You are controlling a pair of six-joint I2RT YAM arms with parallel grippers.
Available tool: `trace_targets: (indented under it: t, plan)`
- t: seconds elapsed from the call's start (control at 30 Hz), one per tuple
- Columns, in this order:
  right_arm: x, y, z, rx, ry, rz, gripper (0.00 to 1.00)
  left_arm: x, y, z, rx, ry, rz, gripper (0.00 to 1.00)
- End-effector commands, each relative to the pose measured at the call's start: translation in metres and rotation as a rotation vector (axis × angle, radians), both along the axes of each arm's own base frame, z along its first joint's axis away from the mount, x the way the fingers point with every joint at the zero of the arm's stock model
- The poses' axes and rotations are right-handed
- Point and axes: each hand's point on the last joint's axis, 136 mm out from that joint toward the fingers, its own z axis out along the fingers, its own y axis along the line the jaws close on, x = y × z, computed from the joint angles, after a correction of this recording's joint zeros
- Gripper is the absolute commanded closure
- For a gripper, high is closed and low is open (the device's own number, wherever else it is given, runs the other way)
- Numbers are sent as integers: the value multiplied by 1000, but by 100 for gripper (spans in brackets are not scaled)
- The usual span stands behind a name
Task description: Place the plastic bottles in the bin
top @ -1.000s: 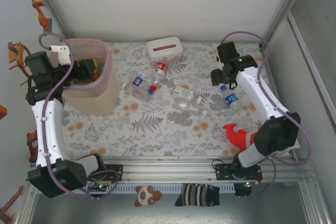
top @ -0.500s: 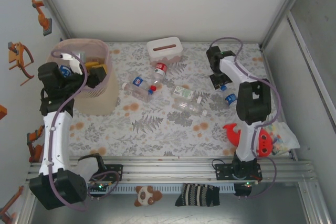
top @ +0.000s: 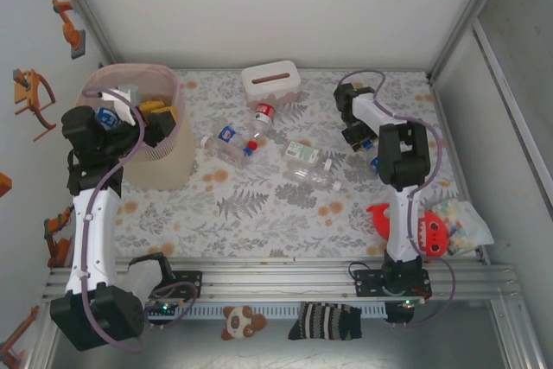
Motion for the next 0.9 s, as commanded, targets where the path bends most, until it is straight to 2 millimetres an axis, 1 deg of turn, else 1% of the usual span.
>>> trace_targets:
  t: [0.0,0.2,0.33,0.43,0.53,0.7,0.8,0.87]
  plan:
    - [2,-10,2,-39,8,8,57,-8,-6,6,-9,-27,-37,47]
    - [0,-13,-2,-31,13,3,65,-10,-8,6,-10,-31,-41,47]
    - [-1,-13,3,-30,2,0,72,-9,-8,6,-12,-30,-41,47]
    - [-1,-13,12,-21,-20,-7,77,-10,-8,7,-15,-34,-44,47]
    - [0,-12,29,-8,-65,-18,79,-10,-8,7,-13,-36,-44,47]
    - [-1,-4,71,71,-175,-49,80,-11,-10,7,-15,-41,-50,47]
    - [-2,10,103,186,-261,-73,81,-10,-10,7,-19,-40,-52,46]
    - [-4,23,128,295,-327,-84,81,-10,-12,7,-24,-41,-61,45]
